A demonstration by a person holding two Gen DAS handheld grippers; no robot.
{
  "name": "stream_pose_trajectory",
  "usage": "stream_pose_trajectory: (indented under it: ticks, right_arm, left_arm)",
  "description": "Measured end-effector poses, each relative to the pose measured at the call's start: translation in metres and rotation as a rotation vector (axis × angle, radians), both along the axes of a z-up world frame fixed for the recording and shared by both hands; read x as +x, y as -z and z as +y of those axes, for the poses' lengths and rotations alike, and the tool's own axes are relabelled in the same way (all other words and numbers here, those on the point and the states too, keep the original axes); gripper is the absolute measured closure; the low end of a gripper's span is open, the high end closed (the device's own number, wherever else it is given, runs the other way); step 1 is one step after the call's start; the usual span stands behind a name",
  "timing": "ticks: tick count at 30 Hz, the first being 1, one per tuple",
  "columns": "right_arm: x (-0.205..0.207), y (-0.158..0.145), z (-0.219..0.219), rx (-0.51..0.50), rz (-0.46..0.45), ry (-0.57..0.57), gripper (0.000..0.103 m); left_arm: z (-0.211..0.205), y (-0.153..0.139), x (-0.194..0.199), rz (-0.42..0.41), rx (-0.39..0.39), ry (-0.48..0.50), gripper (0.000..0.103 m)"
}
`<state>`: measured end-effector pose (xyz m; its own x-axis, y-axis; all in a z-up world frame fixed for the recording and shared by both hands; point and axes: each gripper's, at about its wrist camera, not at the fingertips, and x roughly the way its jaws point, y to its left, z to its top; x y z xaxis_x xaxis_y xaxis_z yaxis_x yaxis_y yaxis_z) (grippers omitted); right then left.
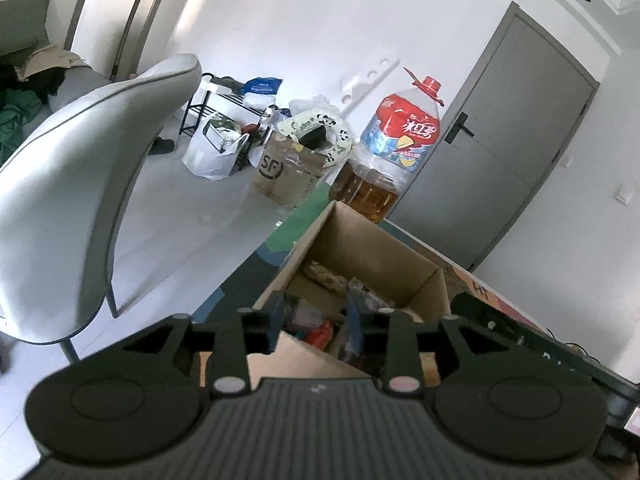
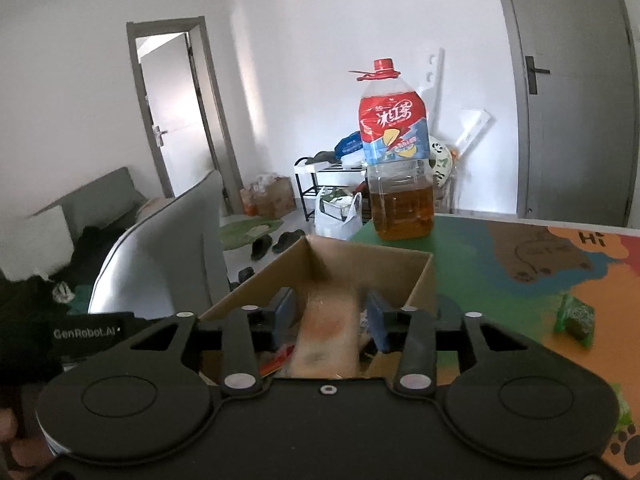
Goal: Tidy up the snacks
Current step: 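Carry both snacks over the cardboard box and open both grippers to drop them, then move both open grippers back to the last green snacks on the mat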
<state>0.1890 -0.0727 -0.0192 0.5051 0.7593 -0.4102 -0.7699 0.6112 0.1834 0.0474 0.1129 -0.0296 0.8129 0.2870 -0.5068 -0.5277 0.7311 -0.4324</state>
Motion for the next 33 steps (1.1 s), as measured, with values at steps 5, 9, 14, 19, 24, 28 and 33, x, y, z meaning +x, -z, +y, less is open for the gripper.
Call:
stream_pose_trajectory:
  ticks: [5,9,14,19,24,28,33]
  right_arm:
    - [0.002,-0.001,-0.010,-0.002,0.002,0.032,0.051]
    - [0.005,-0.001,-0.023,-0.007,-0.003,0.057,0.041]
    - [0.011,0.000,-0.042,-0.006,0.001,0.096,0.033]
    - [0.020,0.002,-0.065,0.012,0.015,0.140,0.017]
    - [0.026,0.003,-0.083,0.021,0.025,0.176,0.012]
    - [0.031,0.004,-0.096,0.026,0.033,0.202,0.004]
    - [0.036,0.003,-0.114,0.031,0.039,0.237,0.000]
  left_arm:
    - [-0.004,-0.002,0.004,0.000,0.009,0.009,0.044]
    - [-0.010,-0.004,0.007,-0.001,0.017,0.012,0.032]
    - [-0.019,-0.004,0.013,0.005,0.026,0.028,0.028]
    - [-0.032,-0.007,0.019,0.013,0.044,0.052,0.024]
    - [-0.044,-0.009,0.027,0.016,0.063,0.071,0.018]
    - [-0.052,-0.012,0.036,0.016,0.071,0.090,0.016]
    - [-0.069,-0.015,0.046,0.016,0.082,0.137,0.015]
